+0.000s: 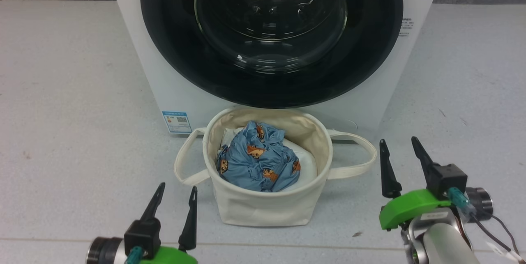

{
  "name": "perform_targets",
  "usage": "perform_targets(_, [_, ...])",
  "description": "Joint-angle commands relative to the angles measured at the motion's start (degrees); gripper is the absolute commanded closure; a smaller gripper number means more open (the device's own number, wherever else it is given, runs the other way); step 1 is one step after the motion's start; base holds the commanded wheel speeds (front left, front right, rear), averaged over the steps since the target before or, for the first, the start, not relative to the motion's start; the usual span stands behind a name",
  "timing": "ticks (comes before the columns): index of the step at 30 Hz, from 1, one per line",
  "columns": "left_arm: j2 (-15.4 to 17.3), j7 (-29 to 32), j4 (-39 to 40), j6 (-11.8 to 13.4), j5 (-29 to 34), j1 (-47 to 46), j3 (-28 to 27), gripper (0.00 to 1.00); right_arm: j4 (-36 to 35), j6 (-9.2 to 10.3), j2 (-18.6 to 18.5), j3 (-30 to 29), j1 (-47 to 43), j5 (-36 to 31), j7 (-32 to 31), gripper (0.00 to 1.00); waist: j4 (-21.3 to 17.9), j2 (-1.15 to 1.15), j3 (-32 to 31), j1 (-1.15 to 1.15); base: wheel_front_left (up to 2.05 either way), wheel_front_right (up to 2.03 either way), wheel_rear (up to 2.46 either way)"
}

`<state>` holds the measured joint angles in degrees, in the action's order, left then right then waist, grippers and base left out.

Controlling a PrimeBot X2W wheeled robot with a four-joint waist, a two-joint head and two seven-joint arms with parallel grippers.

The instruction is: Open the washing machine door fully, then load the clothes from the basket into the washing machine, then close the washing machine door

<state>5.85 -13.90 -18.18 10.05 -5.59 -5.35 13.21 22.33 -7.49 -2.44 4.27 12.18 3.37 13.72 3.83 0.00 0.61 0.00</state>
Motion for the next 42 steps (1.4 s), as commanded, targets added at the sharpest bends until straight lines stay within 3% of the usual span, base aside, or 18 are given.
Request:
perform_targets(1, [0.12, -0.8, 1.05, 0.2, 0.53, -2.44, -2.05, 0.0, -1.72, 0.0, -0.43, 1.36, 2.64, -1.53, 0.98, 0.0, 0.02, 0.0, -0.04, 0.0, 0.0, 0.0, 0.0])
perform_targets(42, [-1.52, -1.1, 0.04, -0.35, -1.35, -2.7, -5.7, 0.0, -1.06, 0.0, -0.43, 0.97, 2.14, 0.31, 1.28, 0.0, -0.24, 0.0, -1.07, 0.0, 0.0, 0.0, 0.0])
